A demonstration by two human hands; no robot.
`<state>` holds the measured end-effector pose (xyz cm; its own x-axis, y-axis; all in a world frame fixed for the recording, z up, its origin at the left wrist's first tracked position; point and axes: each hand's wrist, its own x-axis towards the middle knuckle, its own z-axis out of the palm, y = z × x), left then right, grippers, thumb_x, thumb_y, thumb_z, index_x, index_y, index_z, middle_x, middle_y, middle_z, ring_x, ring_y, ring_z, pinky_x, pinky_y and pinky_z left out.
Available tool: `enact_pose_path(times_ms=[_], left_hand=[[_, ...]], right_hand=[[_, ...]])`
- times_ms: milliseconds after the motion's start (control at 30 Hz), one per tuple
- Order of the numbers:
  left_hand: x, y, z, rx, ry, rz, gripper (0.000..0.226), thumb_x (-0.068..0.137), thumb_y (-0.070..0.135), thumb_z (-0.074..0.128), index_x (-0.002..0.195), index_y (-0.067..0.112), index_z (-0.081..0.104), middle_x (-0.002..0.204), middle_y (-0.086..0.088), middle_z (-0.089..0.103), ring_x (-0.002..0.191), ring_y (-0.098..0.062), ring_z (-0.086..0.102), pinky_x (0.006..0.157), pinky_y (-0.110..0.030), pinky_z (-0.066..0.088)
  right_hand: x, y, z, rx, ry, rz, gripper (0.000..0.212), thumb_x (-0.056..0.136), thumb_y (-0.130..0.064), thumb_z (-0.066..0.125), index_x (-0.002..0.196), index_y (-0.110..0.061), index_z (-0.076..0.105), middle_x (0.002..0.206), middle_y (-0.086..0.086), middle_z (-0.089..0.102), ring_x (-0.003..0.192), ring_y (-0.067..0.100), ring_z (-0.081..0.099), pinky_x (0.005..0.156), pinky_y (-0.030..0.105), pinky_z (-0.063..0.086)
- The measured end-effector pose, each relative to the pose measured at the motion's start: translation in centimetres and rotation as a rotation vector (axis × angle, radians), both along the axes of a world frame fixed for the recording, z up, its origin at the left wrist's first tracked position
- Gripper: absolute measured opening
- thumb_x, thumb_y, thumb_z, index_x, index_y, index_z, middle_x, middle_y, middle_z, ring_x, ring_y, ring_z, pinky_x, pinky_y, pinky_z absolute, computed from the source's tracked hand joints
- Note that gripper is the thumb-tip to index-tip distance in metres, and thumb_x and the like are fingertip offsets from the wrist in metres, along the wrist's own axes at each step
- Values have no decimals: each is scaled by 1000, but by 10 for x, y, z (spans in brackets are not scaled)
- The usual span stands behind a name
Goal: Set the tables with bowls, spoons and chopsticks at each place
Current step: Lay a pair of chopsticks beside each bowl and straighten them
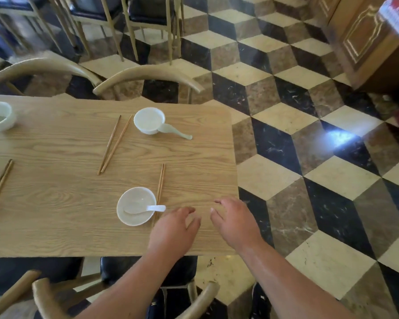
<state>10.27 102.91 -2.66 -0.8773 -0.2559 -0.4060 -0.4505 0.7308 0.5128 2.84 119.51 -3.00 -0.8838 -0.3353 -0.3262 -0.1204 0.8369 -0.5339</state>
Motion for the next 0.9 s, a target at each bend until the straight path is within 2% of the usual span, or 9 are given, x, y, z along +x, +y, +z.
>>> enact_pose_path(times_ms=[67,167,267,400,500,667,900], left_hand=[[-27,33,9,1,2,-10,59,100,60,55,152,32,54,153,6,59,140,-21,52,114,-39,45],[-73,100,28,-24,-8,9,74,95,71,54,159,35,42,165,7,46,151,-23,41,123,-46,39],[-120,170,50,-72,-39,13,83,93,76,53,163,36,36,171,6,35,158,-27,31,127,-52,33],[-181,256,75,-127,-55,-89,92,89,86,45,167,40,24,177,7,20,163,-27,18,131,-54,24],[-225,299,85,-173,-36,-138,98,86,91,39,168,41,17,179,8,13,165,-25,10,133,-54,16],[-290,312,88,-194,-30,-80,96,87,90,40,167,41,19,178,9,13,165,-24,9,133,-51,15],[-397,260,71,-188,-22,24,98,88,89,41,168,38,19,178,6,16,165,-25,11,134,-52,14]], right_hand=[[-23,41,11,-6,33,17,54,101,-48,63,148,-22,59,141,-2,61,135,20,52,110,37,48],[-68,117,30,29,68,81,65,100,-58,60,156,-26,47,154,-2,52,144,20,45,117,38,43],[-115,196,53,119,107,136,75,101,-67,51,161,-26,37,165,-1,42,152,21,38,125,39,34],[-174,291,85,214,139,112,83,100,-73,41,166,-25,26,173,2,29,161,27,23,131,45,19],[-214,336,97,225,162,75,86,98,-75,42,166,-28,24,175,1,27,164,30,15,133,48,17],[-279,343,92,223,117,114,88,98,-77,41,168,-28,20,176,1,23,165,29,11,134,51,17],[-406,299,90,288,102,243,85,100,-73,38,169,-29,17,177,1,20,165,27,10,134,49,16]])
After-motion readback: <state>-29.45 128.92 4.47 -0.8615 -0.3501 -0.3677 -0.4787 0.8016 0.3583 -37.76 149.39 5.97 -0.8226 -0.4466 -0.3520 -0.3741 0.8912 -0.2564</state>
